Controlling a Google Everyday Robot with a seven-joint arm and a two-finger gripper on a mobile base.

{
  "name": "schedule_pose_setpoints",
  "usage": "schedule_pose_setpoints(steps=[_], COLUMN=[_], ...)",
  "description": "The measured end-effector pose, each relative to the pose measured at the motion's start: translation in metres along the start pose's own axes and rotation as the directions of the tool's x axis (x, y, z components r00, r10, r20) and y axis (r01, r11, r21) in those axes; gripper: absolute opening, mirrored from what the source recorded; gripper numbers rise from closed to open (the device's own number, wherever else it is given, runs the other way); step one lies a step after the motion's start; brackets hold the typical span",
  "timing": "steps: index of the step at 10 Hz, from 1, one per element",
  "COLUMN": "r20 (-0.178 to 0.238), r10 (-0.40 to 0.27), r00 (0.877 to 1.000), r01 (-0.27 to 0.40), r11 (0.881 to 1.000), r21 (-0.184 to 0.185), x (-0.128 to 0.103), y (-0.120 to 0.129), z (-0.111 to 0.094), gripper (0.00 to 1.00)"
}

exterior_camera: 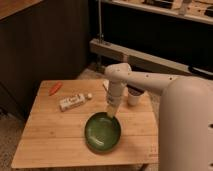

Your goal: Drag the ceramic bowl in a circle

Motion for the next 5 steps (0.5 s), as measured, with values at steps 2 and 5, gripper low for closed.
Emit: schedule_pose_setpoints(steps=[2,5], r20=[-0.017,-0.044], r10=[-0.011,-0.059], r00=[1.0,0.997], r01=[0.011,0.059], r11=[1.0,0.998], r21=[0.0,0.003], x=[0.004,-0.006], y=[-0.001,0.02], z=[0.003,0.01], gripper=[0.05,0.05])
